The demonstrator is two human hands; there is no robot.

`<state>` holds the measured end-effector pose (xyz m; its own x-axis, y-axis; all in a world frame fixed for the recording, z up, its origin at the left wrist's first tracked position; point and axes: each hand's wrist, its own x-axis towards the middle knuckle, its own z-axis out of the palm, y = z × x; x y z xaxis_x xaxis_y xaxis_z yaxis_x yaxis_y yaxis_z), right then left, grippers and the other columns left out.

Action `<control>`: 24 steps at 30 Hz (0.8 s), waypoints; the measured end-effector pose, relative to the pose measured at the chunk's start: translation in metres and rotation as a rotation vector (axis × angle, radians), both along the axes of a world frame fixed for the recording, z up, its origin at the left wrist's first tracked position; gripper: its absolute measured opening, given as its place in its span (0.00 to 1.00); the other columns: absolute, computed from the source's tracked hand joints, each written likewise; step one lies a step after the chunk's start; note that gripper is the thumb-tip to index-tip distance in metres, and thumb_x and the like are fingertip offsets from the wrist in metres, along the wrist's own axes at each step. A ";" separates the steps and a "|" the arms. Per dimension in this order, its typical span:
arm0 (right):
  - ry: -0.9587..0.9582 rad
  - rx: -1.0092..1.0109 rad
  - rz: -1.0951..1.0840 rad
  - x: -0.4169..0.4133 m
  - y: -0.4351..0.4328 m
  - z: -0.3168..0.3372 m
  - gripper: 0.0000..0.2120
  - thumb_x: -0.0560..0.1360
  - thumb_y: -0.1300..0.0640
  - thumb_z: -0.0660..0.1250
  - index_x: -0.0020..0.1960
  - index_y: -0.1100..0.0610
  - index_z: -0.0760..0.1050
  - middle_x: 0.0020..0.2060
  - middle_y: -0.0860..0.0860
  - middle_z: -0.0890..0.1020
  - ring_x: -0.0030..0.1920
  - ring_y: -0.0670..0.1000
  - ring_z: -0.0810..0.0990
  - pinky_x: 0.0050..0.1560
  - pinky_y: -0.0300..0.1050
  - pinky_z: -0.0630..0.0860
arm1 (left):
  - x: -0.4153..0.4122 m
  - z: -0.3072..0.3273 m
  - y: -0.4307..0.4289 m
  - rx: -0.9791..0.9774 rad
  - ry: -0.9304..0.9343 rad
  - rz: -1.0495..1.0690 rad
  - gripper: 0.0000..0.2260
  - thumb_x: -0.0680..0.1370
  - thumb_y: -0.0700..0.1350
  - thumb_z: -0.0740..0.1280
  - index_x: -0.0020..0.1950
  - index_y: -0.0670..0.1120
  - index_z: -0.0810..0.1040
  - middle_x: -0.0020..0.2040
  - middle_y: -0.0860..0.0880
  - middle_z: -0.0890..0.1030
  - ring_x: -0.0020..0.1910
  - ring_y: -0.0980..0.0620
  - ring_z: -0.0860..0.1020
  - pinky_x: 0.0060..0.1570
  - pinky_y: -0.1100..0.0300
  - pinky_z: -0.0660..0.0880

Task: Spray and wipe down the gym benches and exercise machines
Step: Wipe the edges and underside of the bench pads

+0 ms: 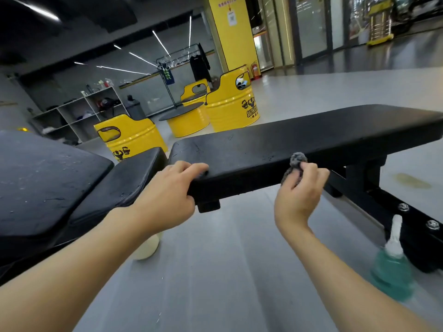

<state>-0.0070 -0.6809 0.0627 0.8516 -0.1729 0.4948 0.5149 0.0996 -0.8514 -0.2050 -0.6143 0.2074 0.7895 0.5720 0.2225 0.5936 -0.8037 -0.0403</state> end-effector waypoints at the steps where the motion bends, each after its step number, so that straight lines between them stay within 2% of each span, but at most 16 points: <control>1: 0.060 0.025 -0.031 -0.009 0.005 0.006 0.04 0.79 0.66 0.59 0.51 0.64 0.73 0.48 0.57 0.70 0.40 0.52 0.70 0.36 0.54 0.74 | -0.001 0.000 0.000 -0.033 -0.046 -0.002 0.28 0.74 0.35 0.62 0.73 0.52 0.68 0.65 0.49 0.74 0.63 0.46 0.72 0.61 0.54 0.70; 2: 0.054 0.030 -0.038 -0.027 0.012 0.011 0.04 0.79 0.66 0.60 0.51 0.64 0.72 0.47 0.57 0.70 0.39 0.53 0.70 0.35 0.53 0.73 | -0.003 0.001 0.001 -0.059 -0.081 0.007 0.25 0.74 0.34 0.61 0.70 0.49 0.70 0.65 0.49 0.76 0.62 0.46 0.74 0.60 0.54 0.71; 4: -0.100 -0.007 0.032 -0.078 0.029 0.016 0.03 0.78 0.66 0.60 0.49 0.62 0.72 0.46 0.56 0.69 0.38 0.56 0.71 0.33 0.52 0.72 | -0.005 0.002 0.007 -0.060 -0.105 -0.010 0.23 0.74 0.33 0.60 0.68 0.47 0.74 0.64 0.49 0.77 0.63 0.47 0.74 0.62 0.54 0.72; 7: -0.449 -0.202 0.171 -0.131 0.040 0.010 0.06 0.79 0.62 0.59 0.46 0.62 0.73 0.43 0.56 0.71 0.37 0.56 0.72 0.30 0.51 0.71 | -0.013 0.000 0.013 0.034 -0.081 -0.048 0.24 0.74 0.39 0.58 0.70 0.52 0.74 0.63 0.49 0.74 0.62 0.45 0.71 0.63 0.51 0.68; 8: -0.488 -0.219 0.189 -0.128 0.039 0.010 0.07 0.79 0.61 0.58 0.47 0.62 0.74 0.43 0.56 0.71 0.38 0.56 0.72 0.30 0.50 0.71 | -0.020 0.000 0.015 0.071 -0.064 -0.041 0.26 0.75 0.39 0.58 0.72 0.55 0.72 0.64 0.50 0.72 0.61 0.45 0.69 0.63 0.52 0.68; 9: -0.457 -0.196 0.181 -0.118 0.036 0.010 0.08 0.80 0.61 0.58 0.48 0.62 0.74 0.44 0.56 0.72 0.39 0.55 0.72 0.32 0.49 0.72 | -0.026 -0.001 0.016 0.076 -0.054 -0.032 0.28 0.75 0.38 0.58 0.74 0.56 0.70 0.64 0.51 0.71 0.61 0.46 0.69 0.63 0.52 0.68; 11: -0.208 -0.058 0.078 -0.092 0.030 0.016 0.06 0.79 0.64 0.60 0.50 0.64 0.75 0.47 0.59 0.72 0.42 0.50 0.70 0.38 0.45 0.70 | -0.040 0.002 0.018 0.029 -0.087 -0.044 0.28 0.75 0.34 0.58 0.73 0.55 0.70 0.64 0.53 0.73 0.62 0.48 0.71 0.60 0.51 0.72; 13: 0.061 0.064 -0.026 -0.080 0.033 0.024 0.05 0.79 0.67 0.60 0.51 0.66 0.74 0.49 0.62 0.73 0.40 0.44 0.66 0.38 0.38 0.64 | -0.048 0.008 0.023 -0.021 -0.113 -0.087 0.27 0.74 0.32 0.58 0.69 0.54 0.73 0.63 0.54 0.75 0.61 0.48 0.74 0.56 0.50 0.75; 14: 0.109 0.057 -0.055 -0.089 0.037 0.027 0.05 0.79 0.67 0.60 0.51 0.66 0.74 0.50 0.61 0.73 0.40 0.43 0.65 0.38 0.36 0.62 | -0.049 0.008 0.025 -0.040 -0.102 -0.105 0.27 0.74 0.31 0.58 0.68 0.54 0.74 0.64 0.55 0.75 0.62 0.48 0.74 0.56 0.49 0.75; 16: -0.003 -0.015 -0.016 -0.130 0.050 0.030 0.05 0.80 0.63 0.59 0.50 0.63 0.72 0.48 0.57 0.71 0.40 0.44 0.65 0.36 0.38 0.64 | -0.052 0.008 0.029 -0.058 -0.122 -0.112 0.27 0.74 0.31 0.58 0.68 0.53 0.75 0.67 0.54 0.76 0.64 0.48 0.74 0.59 0.47 0.75; 18: -0.271 -0.178 0.115 -0.173 0.059 0.023 0.04 0.80 0.61 0.61 0.48 0.61 0.72 0.46 0.54 0.71 0.39 0.49 0.69 0.31 0.44 0.70 | -0.055 0.007 0.031 -0.064 -0.143 -0.124 0.27 0.74 0.31 0.58 0.69 0.50 0.75 0.67 0.52 0.77 0.65 0.46 0.74 0.61 0.47 0.74; 21: -0.583 -0.365 0.234 -0.164 0.051 0.012 0.05 0.79 0.60 0.61 0.48 0.61 0.72 0.44 0.55 0.71 0.37 0.54 0.71 0.27 0.51 0.73 | -0.065 0.006 0.031 -0.059 -0.141 -0.193 0.26 0.73 0.30 0.58 0.66 0.50 0.76 0.63 0.51 0.80 0.59 0.48 0.74 0.59 0.52 0.72; 23: -0.497 -0.296 0.164 -0.134 0.039 0.013 0.07 0.79 0.60 0.59 0.48 0.62 0.72 0.45 0.56 0.70 0.38 0.55 0.71 0.32 0.54 0.73 | -0.082 0.003 0.033 -0.014 -0.163 -0.229 0.28 0.72 0.31 0.57 0.66 0.53 0.76 0.64 0.57 0.78 0.57 0.54 0.69 0.63 0.58 0.64; 24: -0.384 -0.229 0.106 -0.124 0.037 0.016 0.06 0.79 0.62 0.59 0.48 0.63 0.73 0.46 0.57 0.70 0.39 0.54 0.70 0.34 0.55 0.74 | -0.093 0.002 0.036 0.023 -0.191 -0.225 0.29 0.73 0.31 0.58 0.69 0.55 0.74 0.67 0.59 0.75 0.62 0.57 0.68 0.68 0.58 0.59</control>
<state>-0.1312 -0.6444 0.0792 0.6063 0.0563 0.7933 0.7945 0.0002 -0.6072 -0.2982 -0.5781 0.2091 0.8386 0.3803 0.3902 0.3989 -0.9163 0.0356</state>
